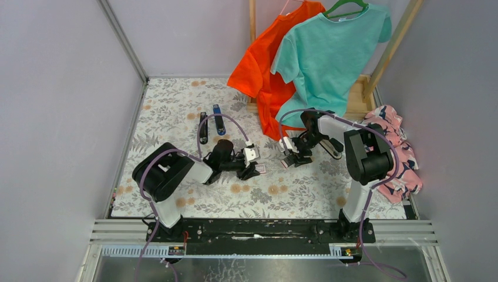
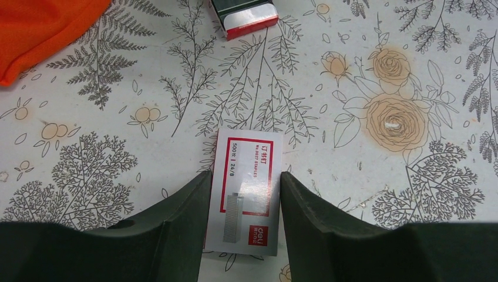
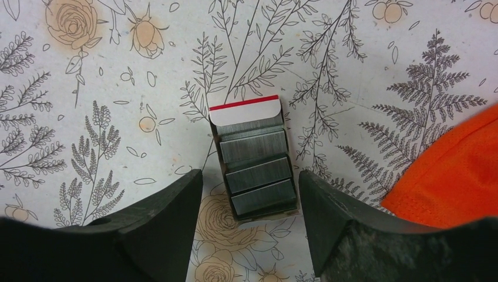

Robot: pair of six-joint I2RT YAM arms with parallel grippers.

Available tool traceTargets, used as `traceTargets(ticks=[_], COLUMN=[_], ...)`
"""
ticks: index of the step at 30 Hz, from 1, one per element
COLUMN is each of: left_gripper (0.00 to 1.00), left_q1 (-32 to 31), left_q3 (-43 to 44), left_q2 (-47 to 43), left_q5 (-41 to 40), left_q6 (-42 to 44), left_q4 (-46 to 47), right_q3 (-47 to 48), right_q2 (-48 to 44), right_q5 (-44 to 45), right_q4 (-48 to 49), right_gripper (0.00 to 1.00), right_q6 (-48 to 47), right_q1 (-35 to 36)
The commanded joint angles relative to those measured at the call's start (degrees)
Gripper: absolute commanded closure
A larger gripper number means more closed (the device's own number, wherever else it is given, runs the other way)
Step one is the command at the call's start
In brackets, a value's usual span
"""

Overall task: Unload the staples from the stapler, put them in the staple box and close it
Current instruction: Close the staple box with the staple.

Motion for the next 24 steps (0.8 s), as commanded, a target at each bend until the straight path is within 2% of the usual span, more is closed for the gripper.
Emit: traceTargets(ticks=[1,16,24], left_gripper=[0.47,0.47,0.47], left_q1=[-0.7,-0.7,-0.7], left_q3=[0.3,0.0,-0.4], left_q2=[1.4,2.1,2.2], left_q5=[0.9,1.1,1.7], left_q6=[0.6,-0.5,-1.2], left_q4=[-2.0,-0.1,1.3], right_q3=[-1.0,-5.0,-6.1], right_q2=[-0.3,-2.6,-3.1], right_q5=[0.4,1.8,1.5], right_q4=[-0.8,5.1,6.7], right_gripper=[0.33,0.46,0.50], right_q6=[0.6,7.7,11.8], right_q1=[0.5,2.2,3.6])
